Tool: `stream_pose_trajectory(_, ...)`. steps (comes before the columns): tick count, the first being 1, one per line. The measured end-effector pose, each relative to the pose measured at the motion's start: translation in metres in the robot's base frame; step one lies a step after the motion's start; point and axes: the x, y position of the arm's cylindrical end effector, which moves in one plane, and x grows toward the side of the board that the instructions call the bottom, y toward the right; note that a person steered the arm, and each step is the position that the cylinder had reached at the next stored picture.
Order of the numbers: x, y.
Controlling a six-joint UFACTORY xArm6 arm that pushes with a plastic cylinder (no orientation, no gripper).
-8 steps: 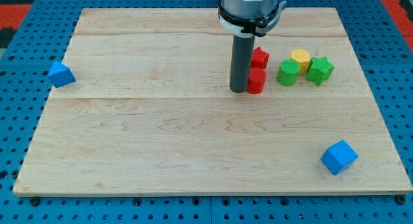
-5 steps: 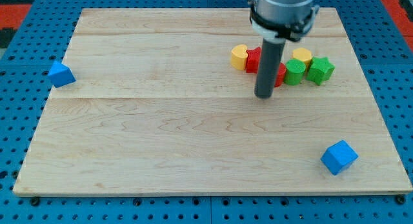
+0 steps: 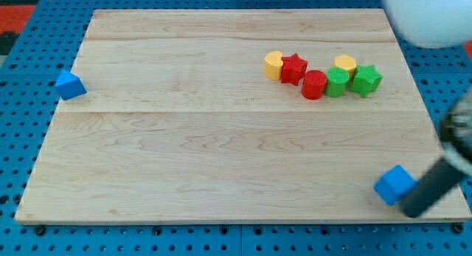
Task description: Push the blue cube to center left
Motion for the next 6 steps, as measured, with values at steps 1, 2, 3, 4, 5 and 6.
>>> stream_pose_trajectory(1,-0.051,-0.026)
stream_pose_trajectory(2,-0.07,-0.015)
stream_pose_trajectory(3,-0.074,0.023)
stream_pose_trajectory(4,-0.096,0.01)
stream_pose_trajectory(5,-0.111,-0.069)
stream_pose_trajectory(6,-0.135,-0.111)
